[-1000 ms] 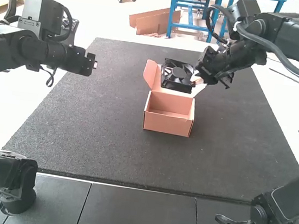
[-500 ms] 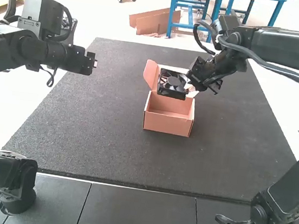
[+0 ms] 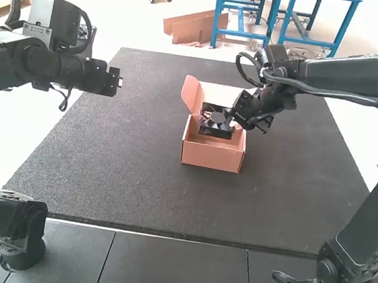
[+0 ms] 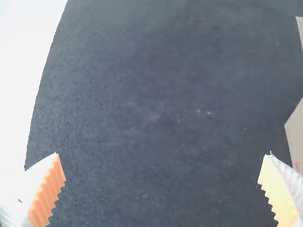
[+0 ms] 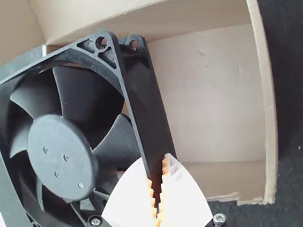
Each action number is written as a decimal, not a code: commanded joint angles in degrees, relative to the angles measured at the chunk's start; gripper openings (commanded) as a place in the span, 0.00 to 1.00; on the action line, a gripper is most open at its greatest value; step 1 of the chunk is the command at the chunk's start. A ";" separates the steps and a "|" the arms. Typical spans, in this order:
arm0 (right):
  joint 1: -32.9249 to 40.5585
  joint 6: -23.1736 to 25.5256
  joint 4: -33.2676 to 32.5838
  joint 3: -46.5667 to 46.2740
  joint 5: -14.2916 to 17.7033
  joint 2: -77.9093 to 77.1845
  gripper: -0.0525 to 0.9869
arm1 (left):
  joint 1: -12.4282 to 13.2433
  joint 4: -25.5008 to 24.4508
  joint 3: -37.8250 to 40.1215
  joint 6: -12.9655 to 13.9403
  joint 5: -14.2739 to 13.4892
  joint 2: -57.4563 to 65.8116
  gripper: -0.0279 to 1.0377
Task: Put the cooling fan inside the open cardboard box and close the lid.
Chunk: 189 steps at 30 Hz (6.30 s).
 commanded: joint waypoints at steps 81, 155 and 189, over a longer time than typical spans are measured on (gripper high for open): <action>-12.87 -25.88 16.69 8.76 0.99 2.64 0.92 | -5.65 26.90 18.48 -4.84 -1.66 43.12 0.94; -15.07 -26.05 16.16 11.31 -2.08 6.86 0.26 | -12.15 30.76 23.31 -4.05 4.50 49.89 0.94; -8.48 -35.46 15.28 8.85 6.27 5.10 0.04 | -12.15 32.96 23.31 -3.00 4.50 51.03 0.94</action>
